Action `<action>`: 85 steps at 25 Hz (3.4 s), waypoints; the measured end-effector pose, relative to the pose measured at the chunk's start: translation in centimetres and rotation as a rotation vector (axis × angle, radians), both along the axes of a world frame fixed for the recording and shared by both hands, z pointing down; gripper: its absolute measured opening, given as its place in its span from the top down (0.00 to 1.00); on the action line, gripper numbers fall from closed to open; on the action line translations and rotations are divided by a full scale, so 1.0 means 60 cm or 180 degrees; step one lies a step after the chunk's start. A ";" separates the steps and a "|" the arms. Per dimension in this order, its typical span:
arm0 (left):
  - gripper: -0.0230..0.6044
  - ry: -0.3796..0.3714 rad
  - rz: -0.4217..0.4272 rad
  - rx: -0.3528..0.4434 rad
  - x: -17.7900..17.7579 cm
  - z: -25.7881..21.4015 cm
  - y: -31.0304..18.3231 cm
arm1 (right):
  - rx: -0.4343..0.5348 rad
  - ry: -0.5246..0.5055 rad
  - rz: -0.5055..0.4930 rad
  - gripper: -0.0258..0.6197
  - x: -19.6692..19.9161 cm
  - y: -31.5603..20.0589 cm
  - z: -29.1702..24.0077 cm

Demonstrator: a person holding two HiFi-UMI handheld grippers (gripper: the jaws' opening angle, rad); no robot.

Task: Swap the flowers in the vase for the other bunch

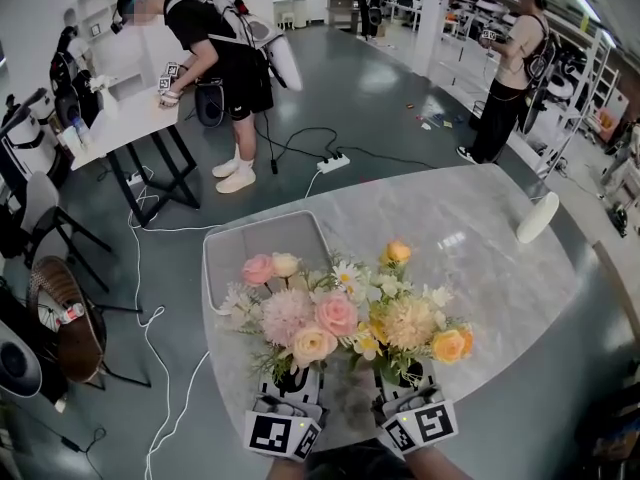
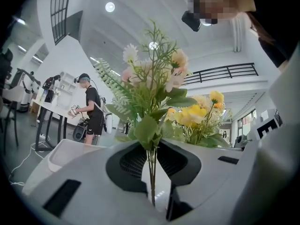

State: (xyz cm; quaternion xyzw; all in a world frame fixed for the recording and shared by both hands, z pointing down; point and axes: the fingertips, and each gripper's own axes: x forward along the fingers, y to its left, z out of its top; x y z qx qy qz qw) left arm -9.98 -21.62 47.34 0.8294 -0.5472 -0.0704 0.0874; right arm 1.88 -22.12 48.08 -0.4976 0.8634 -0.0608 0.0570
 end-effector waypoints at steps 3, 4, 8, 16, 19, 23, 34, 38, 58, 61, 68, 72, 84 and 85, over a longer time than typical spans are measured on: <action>0.84 -0.0022 -0.0017 -0.0030 -0.001 0.001 0.002 | 0.0001 0.0045 -0.0025 0.85 -0.003 0.002 0.002; 0.84 -0.0027 -0.0023 -0.0041 -0.001 0.002 0.002 | 0.0001 0.0059 -0.0032 0.85 -0.003 0.002 0.002; 0.84 -0.0022 -0.0046 -0.0060 0.000 0.001 0.005 | -0.0023 0.0081 -0.0043 0.85 -0.001 0.004 0.005; 0.84 0.0008 -0.0036 -0.0079 0.002 -0.001 0.008 | -0.0034 0.0188 -0.0029 0.85 0.002 0.007 0.012; 0.84 0.0008 -0.0021 -0.0067 0.001 -0.002 0.009 | -0.0044 0.0213 -0.0026 0.85 0.000 0.007 0.014; 0.84 0.0004 -0.0017 -0.0055 0.001 -0.003 0.009 | -0.0045 0.0222 -0.0027 0.85 0.001 0.008 0.015; 0.84 0.0028 -0.0015 -0.0066 0.003 -0.004 0.012 | -0.0122 0.0207 -0.0009 0.81 0.008 0.012 0.019; 0.84 0.0037 -0.0028 -0.0057 0.005 -0.003 0.010 | -0.0147 0.0212 -0.0008 0.80 0.013 0.015 0.025; 0.84 0.0057 -0.0019 -0.0063 0.007 0.001 0.015 | -0.0237 0.0198 -0.0028 0.72 0.017 0.027 0.039; 0.84 0.0055 -0.0029 -0.0077 0.007 0.001 0.015 | -0.0257 0.0201 -0.0039 0.71 0.017 0.030 0.041; 0.84 0.0071 -0.0047 -0.0098 0.010 0.001 0.016 | -0.0313 0.0213 -0.0052 0.71 0.019 0.034 0.040; 0.84 0.0076 -0.0050 -0.0100 0.010 -0.001 0.018 | -0.0331 0.0214 -0.0061 0.71 0.018 0.036 0.039; 0.84 0.0044 -0.0071 -0.0178 0.005 -0.003 0.027 | -0.0516 0.0139 0.0017 0.71 0.027 0.049 0.048; 0.84 0.0043 -0.0074 -0.0183 0.001 0.001 0.032 | -0.0526 0.0136 0.0019 0.71 0.023 0.055 0.052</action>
